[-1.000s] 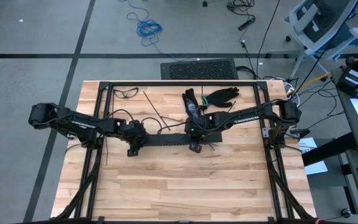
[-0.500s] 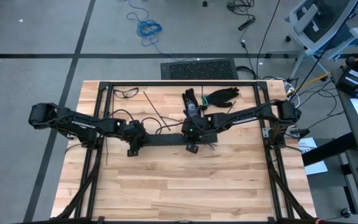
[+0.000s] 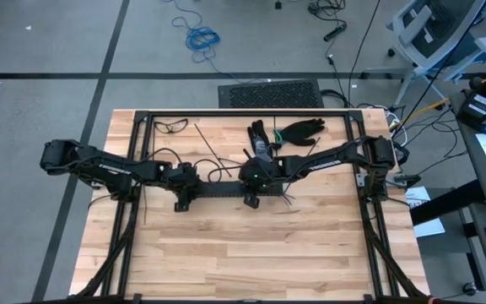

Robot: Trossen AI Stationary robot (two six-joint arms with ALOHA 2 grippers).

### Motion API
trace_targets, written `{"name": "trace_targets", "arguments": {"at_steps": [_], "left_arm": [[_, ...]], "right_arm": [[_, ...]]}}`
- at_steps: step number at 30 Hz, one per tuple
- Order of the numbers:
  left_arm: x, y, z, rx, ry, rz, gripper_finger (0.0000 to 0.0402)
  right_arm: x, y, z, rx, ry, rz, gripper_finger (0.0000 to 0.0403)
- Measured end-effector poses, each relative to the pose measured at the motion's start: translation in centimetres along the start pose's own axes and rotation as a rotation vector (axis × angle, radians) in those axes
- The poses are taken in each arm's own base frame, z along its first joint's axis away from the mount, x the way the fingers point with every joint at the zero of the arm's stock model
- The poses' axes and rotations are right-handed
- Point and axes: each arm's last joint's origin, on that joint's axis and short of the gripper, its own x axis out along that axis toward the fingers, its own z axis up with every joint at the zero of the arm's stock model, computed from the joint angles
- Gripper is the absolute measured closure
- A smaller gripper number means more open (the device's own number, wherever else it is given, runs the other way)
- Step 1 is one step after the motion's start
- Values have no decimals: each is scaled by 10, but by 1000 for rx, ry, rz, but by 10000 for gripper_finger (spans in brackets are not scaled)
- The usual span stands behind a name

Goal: Ziptie cables
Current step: Close the black cable duct

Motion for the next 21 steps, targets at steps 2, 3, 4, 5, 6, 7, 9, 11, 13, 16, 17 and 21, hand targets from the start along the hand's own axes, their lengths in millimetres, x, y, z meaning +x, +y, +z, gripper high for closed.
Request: {"name": "trace_targets", "arguments": {"at_steps": [2, 3, 4, 5, 6, 7, 9, 11, 13, 16, 17, 21], "left_arm": [[0, 0, 1, 3, -9, 1, 138], [0, 0, 2, 3, -15, 1, 138], [0, 0, 2, 3, -22, 2, 138], [0, 0, 3, 3, -31, 3, 138], [0, 0, 4, 2, -38, 4, 138], [0, 0, 4, 2, -45, 5, 138], [0, 1, 5, 2, -49, 5, 137], [0, 1, 5, 2, -55, 6, 137], [0, 1, 6, 2, -66, 7, 137], [-1, 1, 8, -5, -71, 7, 137], [-1, 1, 9, -6, -68, 6, 137], [-13, 2, 20, -6, -137, 12, 137]], "right_arm": [[1, 0, 1, 2, -16, 3, 403], [1, 0, 1, 4, -18, 3, 403], [1, 0, 2, 4, -21, 5, 403], [2, 0, 2, 3, -27, 6, 403], [2, 1, 3, 2, -34, 8, 403], [2, 1, 3, 2, -40, 9, 403], [2, 1, 4, 2, -52, 12, 403], [2, 0, 5, 3, -58, 12, 403], [2, -1, 5, 5, -58, 11, 403], [1, -1, 5, 7, -56, 10, 403], [-1, -1, 6, 12, -57, 10, 403], [-13, 1, 11, 8, -86, 16, 403]]}}
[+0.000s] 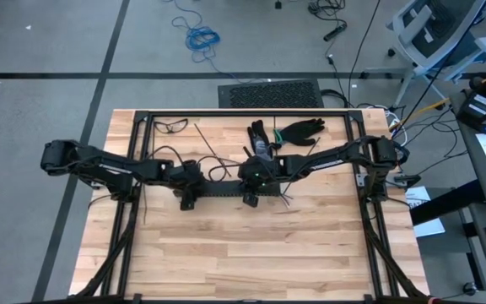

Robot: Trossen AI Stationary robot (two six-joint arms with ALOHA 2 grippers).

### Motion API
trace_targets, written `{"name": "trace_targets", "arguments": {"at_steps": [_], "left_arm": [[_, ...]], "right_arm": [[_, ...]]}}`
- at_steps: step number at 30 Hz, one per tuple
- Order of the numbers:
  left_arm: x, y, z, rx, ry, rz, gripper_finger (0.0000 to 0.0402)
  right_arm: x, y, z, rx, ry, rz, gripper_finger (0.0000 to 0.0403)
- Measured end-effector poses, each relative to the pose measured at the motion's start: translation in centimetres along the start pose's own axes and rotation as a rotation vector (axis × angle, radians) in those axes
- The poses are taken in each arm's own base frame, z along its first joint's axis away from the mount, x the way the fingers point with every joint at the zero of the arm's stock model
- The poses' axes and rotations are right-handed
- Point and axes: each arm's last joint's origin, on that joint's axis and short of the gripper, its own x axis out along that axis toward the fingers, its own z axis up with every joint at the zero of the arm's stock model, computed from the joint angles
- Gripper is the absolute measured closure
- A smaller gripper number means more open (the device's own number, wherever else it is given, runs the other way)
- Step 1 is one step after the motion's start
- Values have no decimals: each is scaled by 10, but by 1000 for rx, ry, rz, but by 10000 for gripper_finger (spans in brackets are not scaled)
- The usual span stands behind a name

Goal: Ziptie cables
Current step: Close the black cable duct

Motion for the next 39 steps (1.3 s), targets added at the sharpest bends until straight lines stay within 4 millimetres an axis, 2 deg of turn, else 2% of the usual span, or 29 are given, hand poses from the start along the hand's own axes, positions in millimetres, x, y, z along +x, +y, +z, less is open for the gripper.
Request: {"name": "trace_targets", "arguments": {"at_steps": [6, 10, 14, 18, 24, 27, 31, 35, 39], "left_arm": [[-25, 1, 13, -1, -15, -5, 136], [-40, 1, 4, 3, 82, -12, 136], [-43, 4, 5, -8, 66, 1, 136], [-34, 10, 4, -38, 109, 23, 136], [-23, 13, 3, -67, 162, -36, 136], [-27, 15, 9, -93, 161, -40, 136], [-44, 16, 25, -121, 118, -58, 136], [-50, 14, 20, -134, 214, -103, 136], [-59, 15, 31, -177, 192, -125, 136]], "right_arm": [[-10, 0, 5, 1, -8, -2, 403], [-11, -1, 5, 2, -4, -4, 403], [-11, -2, 3, -16, 12, -13, 403], [-11, -2, 3, -18, 19, -14, 403], [-11, -2, 2, -19, 30, -17, 403], [-12, -2, 1, -25, 42, -20, 403], [-12, -2, 1, -58, 46, -20, 403], [-12, -2, 0, -94, 53, -20, 403], [-12, -4, -1, -105, 73, -26, 403]]}}
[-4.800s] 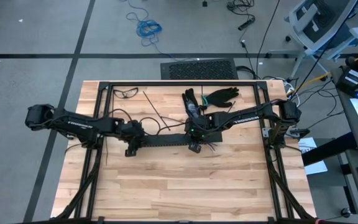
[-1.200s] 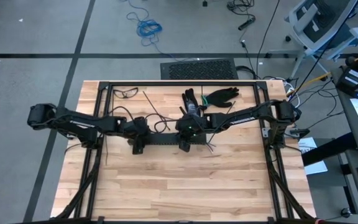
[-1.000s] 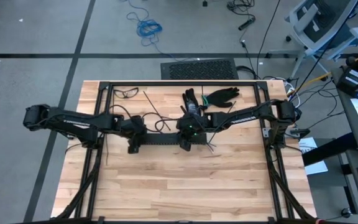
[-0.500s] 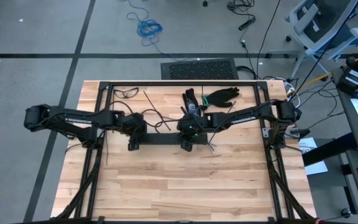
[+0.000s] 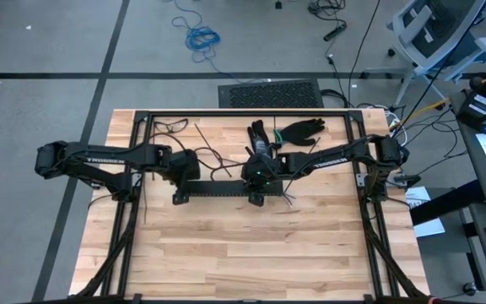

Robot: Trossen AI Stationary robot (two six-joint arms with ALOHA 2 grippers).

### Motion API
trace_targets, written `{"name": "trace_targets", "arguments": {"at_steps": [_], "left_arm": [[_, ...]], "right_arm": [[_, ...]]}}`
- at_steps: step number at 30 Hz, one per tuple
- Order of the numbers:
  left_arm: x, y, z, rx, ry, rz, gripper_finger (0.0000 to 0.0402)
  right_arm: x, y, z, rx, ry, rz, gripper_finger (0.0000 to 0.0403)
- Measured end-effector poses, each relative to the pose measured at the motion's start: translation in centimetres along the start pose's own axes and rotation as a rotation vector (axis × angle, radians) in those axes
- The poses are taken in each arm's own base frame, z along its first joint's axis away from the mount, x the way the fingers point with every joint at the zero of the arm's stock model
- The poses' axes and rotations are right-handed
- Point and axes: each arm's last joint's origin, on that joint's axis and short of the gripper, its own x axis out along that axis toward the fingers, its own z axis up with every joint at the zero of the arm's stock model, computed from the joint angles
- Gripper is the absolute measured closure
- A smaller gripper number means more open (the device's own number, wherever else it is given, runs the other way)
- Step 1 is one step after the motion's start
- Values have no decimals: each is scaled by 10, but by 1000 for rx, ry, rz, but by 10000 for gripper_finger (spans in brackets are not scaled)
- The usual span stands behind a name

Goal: Ziptie cables
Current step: Close the black cable duct

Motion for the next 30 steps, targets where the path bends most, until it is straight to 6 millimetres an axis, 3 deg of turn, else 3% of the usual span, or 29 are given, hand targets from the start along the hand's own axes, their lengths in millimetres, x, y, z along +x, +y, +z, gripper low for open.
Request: {"name": "trace_targets", "arguments": {"at_steps": [7, 13, 21, 30], "left_arm": [[-3, 0, -3, 2, 78, -3, 136], [15, 2, -2, 1, 160, -7, 136], [44, 10, 1, -2, 293, 135, 136], [26, 5, 16, 10, 204, 132, 136]], "right_arm": [[0, -3, 0, -37, 7, -5, 403], [0, -7, 0, -31, 5, -13, 403], [-1, -9, 1, -53, 3, -15, 403], [-1, -9, 1, -54, 2, -15, 403]]}}
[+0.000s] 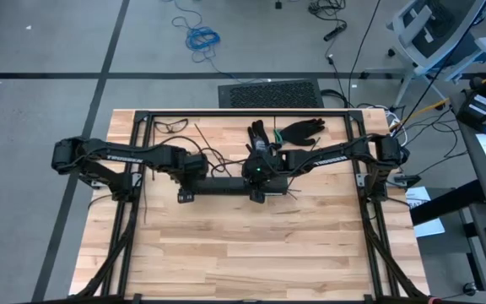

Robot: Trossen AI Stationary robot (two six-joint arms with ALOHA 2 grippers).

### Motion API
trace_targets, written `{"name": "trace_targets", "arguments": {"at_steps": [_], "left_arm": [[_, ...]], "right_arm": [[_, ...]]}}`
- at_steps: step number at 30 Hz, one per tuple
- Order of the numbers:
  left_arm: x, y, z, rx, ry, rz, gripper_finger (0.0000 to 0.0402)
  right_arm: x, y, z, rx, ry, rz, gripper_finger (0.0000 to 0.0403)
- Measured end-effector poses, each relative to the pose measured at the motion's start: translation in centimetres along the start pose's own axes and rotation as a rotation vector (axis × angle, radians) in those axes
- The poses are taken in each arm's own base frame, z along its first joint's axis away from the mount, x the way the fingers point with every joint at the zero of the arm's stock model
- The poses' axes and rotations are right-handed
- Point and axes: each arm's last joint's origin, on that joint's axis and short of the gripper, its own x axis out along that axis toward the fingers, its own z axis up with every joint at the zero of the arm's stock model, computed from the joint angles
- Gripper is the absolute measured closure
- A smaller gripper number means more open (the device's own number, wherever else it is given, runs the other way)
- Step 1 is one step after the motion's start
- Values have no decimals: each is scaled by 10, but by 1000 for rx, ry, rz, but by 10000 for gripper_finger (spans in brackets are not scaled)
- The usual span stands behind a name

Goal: Ziptie cables
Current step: Close the black cable duct

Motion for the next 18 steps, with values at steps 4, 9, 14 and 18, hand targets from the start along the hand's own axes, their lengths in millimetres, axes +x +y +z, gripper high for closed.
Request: {"name": "trace_targets", "arguments": {"at_steps": [4, 9, 14, 18], "left_arm": [[0, 0, -3, -2, 21, -1, 136], [-1, -1, -2, -26, 18, -17, 136], [-1, 0, -2, 24, 17, -2, 136], [0, 0, -2, 60, 19, 8, 136]], "right_arm": [[0, 0, 0, -1, -1, 0, 403], [0, 0, 0, 0, -1, 0, 403], [0, 0, 0, 0, -2, 0, 403], [0, 0, 1, 0, -8, 0, 403]]}}
